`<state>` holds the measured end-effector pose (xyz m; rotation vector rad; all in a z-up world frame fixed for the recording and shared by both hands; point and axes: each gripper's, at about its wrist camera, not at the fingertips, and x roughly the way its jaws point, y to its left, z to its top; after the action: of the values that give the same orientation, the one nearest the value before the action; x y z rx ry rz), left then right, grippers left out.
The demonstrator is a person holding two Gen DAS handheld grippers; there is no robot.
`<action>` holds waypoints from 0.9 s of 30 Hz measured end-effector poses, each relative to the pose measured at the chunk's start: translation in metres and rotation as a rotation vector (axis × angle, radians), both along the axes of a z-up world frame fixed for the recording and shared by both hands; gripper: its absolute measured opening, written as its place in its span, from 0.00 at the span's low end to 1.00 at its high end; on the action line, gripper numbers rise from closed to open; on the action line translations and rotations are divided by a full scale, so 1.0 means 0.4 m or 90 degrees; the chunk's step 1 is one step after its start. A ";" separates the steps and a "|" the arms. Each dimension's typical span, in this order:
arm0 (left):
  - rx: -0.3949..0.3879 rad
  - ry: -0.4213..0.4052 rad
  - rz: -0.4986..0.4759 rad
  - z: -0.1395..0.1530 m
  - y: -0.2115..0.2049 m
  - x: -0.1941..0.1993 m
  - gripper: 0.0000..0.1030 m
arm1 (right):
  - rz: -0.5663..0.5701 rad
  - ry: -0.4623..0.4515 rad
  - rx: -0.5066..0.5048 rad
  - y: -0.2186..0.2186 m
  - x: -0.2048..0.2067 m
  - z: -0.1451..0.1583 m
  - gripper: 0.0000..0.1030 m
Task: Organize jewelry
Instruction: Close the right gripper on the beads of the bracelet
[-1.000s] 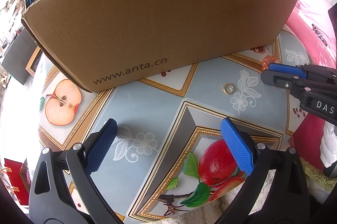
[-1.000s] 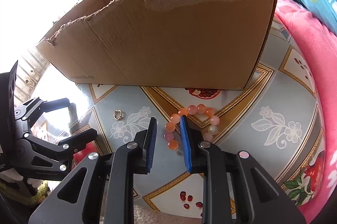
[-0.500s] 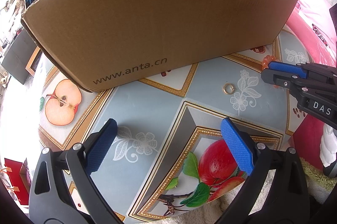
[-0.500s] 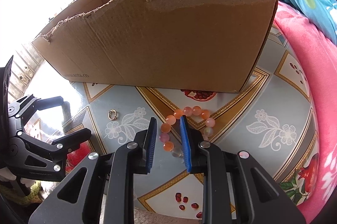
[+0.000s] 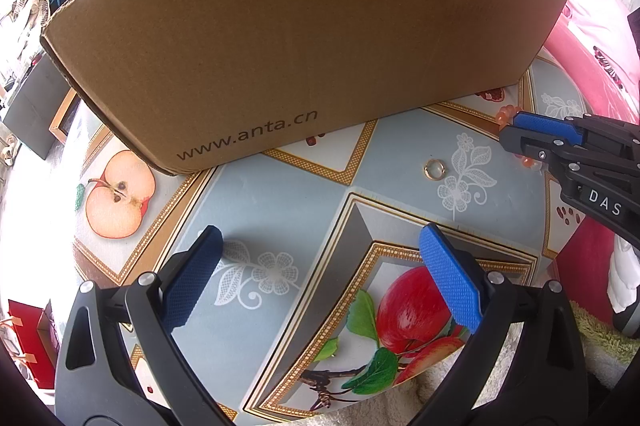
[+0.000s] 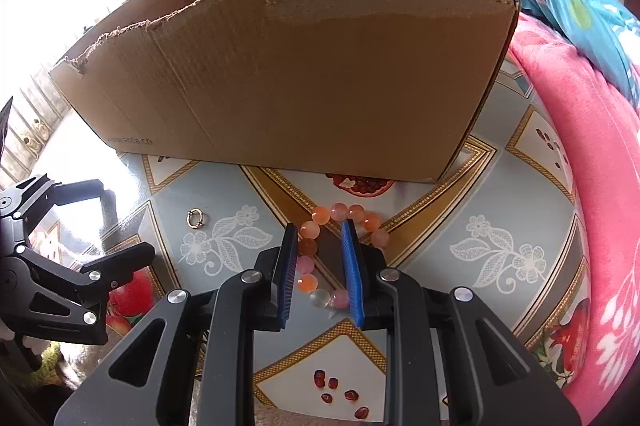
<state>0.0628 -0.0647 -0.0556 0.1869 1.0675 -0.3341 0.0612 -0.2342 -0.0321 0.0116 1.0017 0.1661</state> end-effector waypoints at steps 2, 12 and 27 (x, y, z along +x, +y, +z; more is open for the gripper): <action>0.000 0.000 0.000 0.000 0.000 0.000 0.92 | -0.001 -0.001 -0.005 0.006 -0.004 0.000 0.22; 0.000 0.000 0.000 0.000 0.000 0.001 0.92 | -0.008 -0.004 -0.011 0.006 -0.014 -0.002 0.22; 0.001 0.000 0.001 0.001 -0.002 0.000 0.92 | -0.008 -0.004 -0.011 0.003 -0.012 -0.001 0.22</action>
<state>0.0629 -0.0653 -0.0553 0.1872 1.0684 -0.3327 0.0563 -0.2331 -0.0326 0.0020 0.9970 0.1460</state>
